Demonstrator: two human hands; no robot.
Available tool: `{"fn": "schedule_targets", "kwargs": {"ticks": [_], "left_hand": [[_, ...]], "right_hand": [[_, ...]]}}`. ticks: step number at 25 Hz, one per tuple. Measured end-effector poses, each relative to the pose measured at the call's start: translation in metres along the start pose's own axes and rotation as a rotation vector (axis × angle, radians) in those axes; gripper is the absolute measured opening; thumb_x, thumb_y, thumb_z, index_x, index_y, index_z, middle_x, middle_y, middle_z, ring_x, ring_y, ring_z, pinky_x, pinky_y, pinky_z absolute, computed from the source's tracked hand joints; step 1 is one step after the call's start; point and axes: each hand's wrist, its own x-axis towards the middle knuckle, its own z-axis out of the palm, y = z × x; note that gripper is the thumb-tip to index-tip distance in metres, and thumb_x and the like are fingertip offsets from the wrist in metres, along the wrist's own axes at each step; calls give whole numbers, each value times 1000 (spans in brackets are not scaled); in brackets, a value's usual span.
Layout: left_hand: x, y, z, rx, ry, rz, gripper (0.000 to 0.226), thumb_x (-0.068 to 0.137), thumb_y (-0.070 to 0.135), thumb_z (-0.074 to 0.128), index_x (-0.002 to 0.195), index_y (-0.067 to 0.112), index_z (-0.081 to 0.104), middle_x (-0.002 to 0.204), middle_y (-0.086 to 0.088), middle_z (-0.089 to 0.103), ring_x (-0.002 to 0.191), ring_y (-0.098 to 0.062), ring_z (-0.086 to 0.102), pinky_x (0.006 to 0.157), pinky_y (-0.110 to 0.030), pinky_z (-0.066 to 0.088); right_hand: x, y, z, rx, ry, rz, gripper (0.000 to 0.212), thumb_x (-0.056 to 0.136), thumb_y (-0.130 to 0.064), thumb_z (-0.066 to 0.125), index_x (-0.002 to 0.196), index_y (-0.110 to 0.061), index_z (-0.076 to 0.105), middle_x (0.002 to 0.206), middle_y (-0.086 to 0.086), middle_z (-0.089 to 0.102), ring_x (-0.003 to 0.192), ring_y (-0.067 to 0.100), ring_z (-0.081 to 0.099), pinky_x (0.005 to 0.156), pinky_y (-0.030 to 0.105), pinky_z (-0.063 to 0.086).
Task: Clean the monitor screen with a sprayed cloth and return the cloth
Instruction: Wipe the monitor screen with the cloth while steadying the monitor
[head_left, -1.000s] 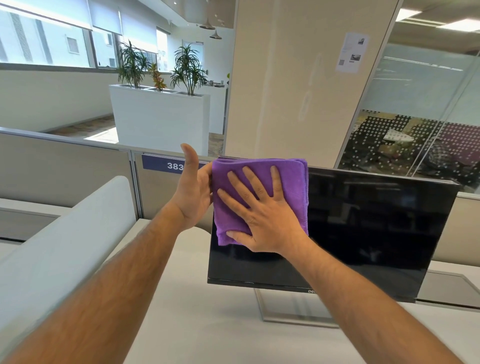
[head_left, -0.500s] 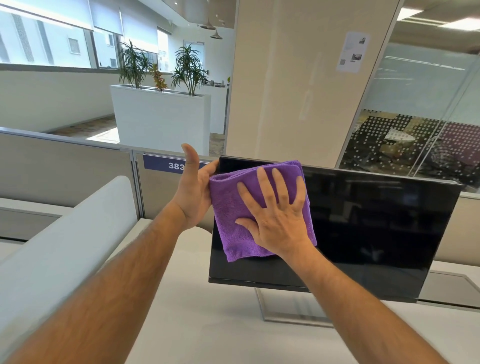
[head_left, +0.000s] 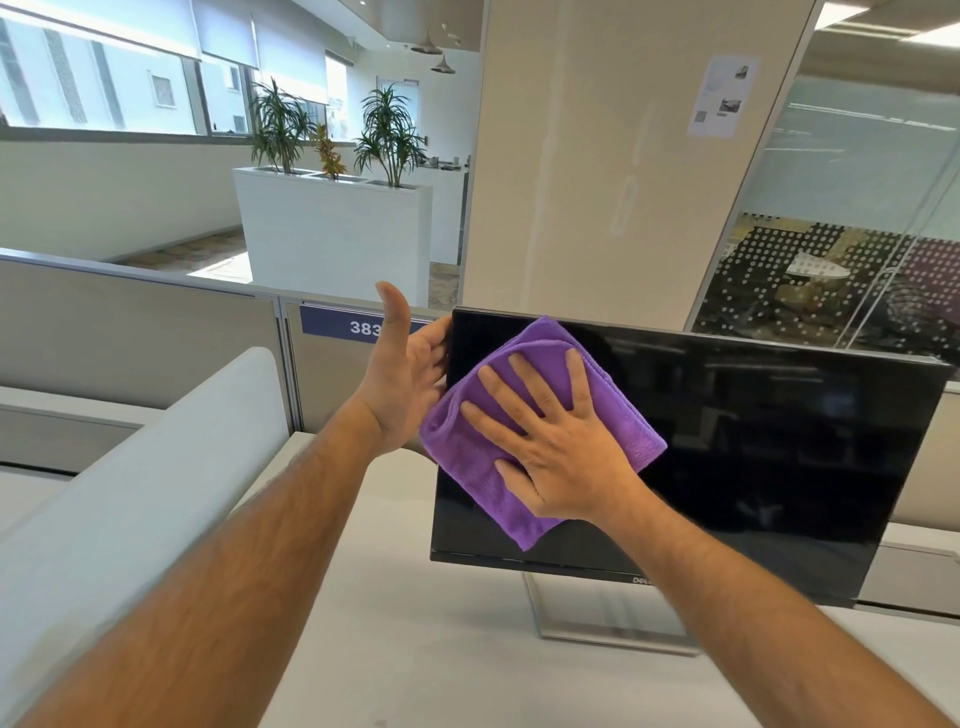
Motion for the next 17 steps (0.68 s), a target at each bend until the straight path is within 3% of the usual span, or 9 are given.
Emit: {"fn": "schedule_targets", "kwargs": {"ticks": [3,5,8,10,14,17], "left_hand": [[0,0,1,2,3,17,107,80,84,-7,148,20,46,144,-2,58,134,-23,53,119,-47,34],[-1,0,2,-6,-4,29,106,80,83,-8,144,22,50,142,0,61,132,-20,55,116,-43,36],[-1,0,3,-18,-1,28,106,80,83,-9,142,23,51,143,0,60,133,-19,54,115,-41,37],[-1,0,3,-16,7,25,107,80,83,-9,146,21,48,144,0,58,134,-21,53,116,-43,36],[-2,-1,3,-25,19,27,103,80,84,-7,139,24,52,140,2,61,131,-20,56,112,-41,40],[-4,2,3,-18,10,11,111,71,90,2,145,21,48,142,-1,60,131,-22,56,110,-43,44]], "right_hand": [[-4,10,0,20,-36,-226,62,103,-55,25,160,-32,15,170,0,10,156,32,0,121,65,-5],[-7,16,0,-11,-17,-283,57,106,-49,27,159,-28,21,168,3,17,156,33,4,123,63,-1],[-10,9,1,-112,145,-12,59,104,-52,42,153,-19,39,159,11,35,150,34,26,123,61,14],[-12,-4,1,-148,172,151,63,102,-54,45,151,-15,40,156,10,41,147,32,32,122,59,18],[-8,-29,-3,4,64,292,69,101,-43,40,159,-15,17,167,13,17,156,31,8,126,55,1],[9,-27,-6,13,15,386,80,98,-64,29,161,-20,8,169,12,1,156,31,-1,124,55,-5]]}}
